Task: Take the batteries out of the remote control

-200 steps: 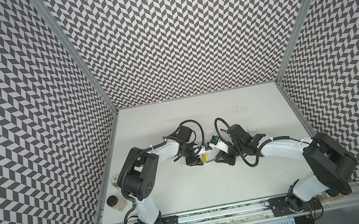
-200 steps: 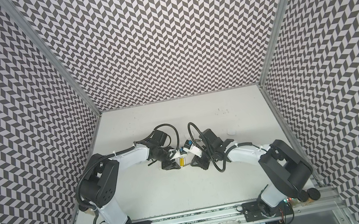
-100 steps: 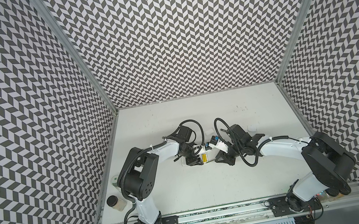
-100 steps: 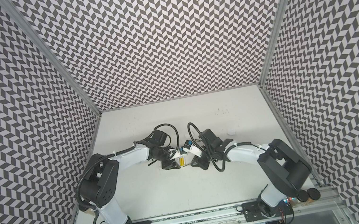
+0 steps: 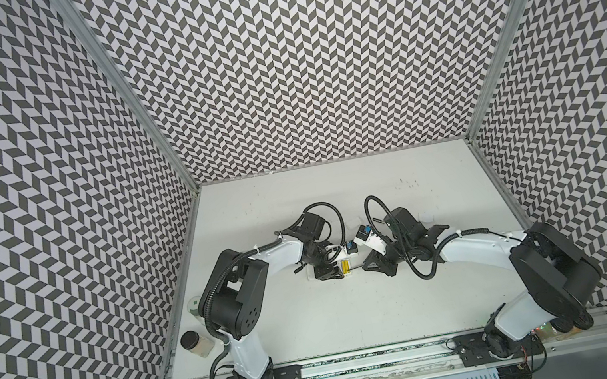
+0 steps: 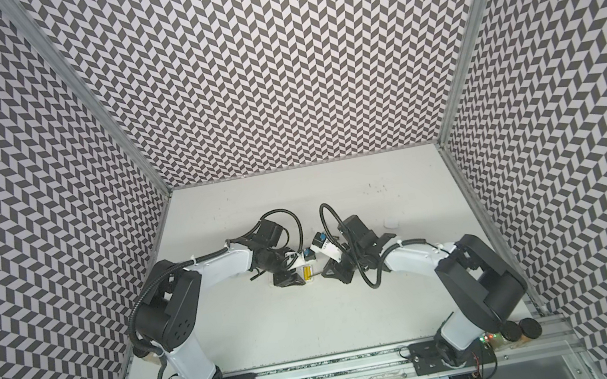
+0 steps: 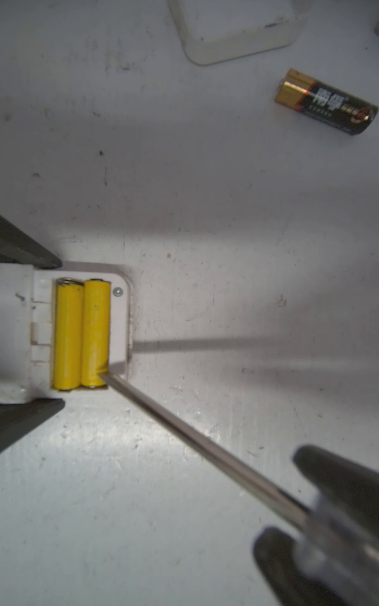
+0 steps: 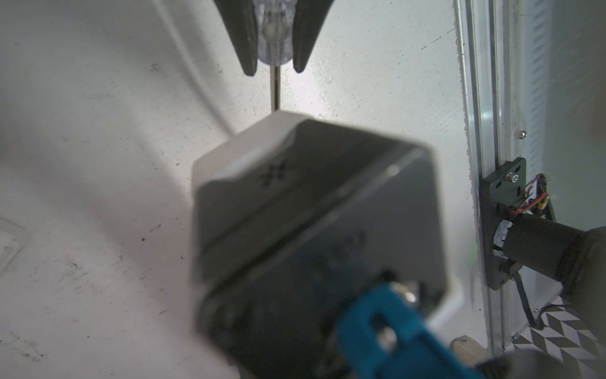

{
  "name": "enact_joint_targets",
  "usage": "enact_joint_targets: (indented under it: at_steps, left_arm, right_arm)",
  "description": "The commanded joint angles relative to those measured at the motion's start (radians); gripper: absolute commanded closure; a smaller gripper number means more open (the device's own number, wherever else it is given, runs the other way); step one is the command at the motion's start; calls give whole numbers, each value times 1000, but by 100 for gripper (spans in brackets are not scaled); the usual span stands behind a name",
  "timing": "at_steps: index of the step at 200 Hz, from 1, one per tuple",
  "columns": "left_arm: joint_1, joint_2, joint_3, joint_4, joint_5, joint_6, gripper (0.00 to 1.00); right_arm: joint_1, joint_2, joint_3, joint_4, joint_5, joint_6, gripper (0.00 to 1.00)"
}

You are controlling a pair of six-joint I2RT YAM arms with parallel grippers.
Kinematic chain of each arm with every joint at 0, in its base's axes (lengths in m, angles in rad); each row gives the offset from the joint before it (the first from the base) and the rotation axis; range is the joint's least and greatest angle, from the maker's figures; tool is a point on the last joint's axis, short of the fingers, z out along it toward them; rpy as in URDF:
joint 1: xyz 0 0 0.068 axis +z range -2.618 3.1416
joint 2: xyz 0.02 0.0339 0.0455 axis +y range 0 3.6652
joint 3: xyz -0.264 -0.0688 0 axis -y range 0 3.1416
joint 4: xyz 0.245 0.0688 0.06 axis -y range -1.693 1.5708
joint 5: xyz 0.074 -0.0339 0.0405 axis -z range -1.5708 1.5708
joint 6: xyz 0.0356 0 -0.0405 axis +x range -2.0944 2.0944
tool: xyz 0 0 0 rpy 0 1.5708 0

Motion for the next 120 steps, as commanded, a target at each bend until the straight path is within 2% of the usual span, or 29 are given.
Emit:
enact_joint_targets:
  at_steps: [1,120]
  left_arm:
    - [-1,45,-47,-64,-83,-10,48]
    - [-3,42,-19,-87,-65,-11,48]
  right_arm:
    - [-2,15,9,29,-28,-7,100]
    - [34,41,9,6,93,-44,100]
